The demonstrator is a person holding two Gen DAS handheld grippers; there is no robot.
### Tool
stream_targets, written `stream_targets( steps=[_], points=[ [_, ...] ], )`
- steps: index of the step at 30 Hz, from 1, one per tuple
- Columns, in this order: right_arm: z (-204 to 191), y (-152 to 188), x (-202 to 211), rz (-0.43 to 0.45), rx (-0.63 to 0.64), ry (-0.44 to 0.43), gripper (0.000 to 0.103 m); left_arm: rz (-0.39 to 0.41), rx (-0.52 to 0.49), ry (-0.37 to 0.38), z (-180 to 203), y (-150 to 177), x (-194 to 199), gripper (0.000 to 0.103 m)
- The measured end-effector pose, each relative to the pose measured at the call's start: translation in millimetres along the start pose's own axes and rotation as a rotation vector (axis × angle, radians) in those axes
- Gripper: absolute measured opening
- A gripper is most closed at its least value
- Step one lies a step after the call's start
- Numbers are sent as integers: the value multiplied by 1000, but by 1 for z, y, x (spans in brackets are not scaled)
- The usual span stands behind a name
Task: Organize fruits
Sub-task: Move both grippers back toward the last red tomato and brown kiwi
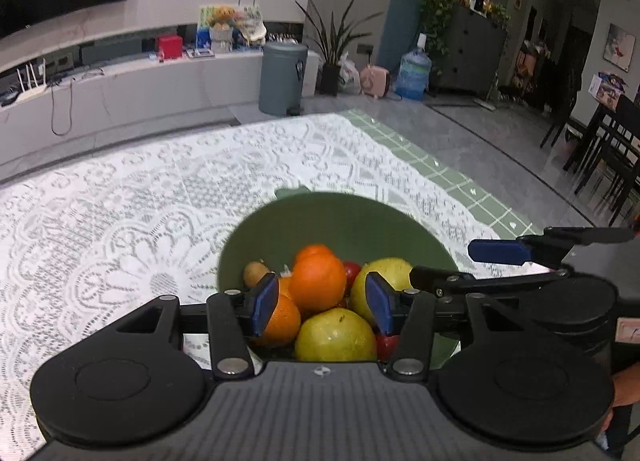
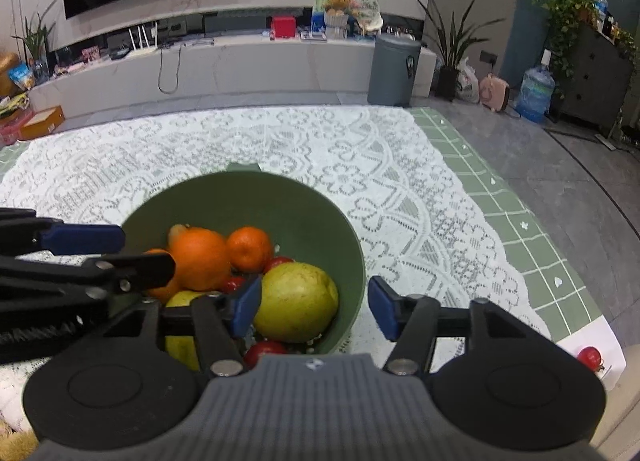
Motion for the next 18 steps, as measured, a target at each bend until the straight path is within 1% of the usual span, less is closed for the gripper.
stream_targets(
  steps=[3,8,10,14,18],
  points=[
    [-3,-1,7,35,18,2,69,21,3,-21,-3,-1,11,59],
    [-14,-1,21,88,47,14,69,31,11,-65,-13,0,28,59],
    [-18,0,26,95,26,-14,69,31,18,-82,-19,2,35,59],
    [-34,2,34,105,-38,-104,69,34,29,-117,-32,6,47,60],
    [-54,6,36,112,-47,-126,69,35,48,-153,-50,13,58,60]
  ],
)
Point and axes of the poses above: each gripper's, at about its wrist camera, not at the fingertips, and x roughly against the way its jaws point, z to its right, y to its underside, the point moved 4 cm from there along -x, roughly the way its jaws point, and after that the axes turned 3 degrees about -x, right-handed, at the moved point
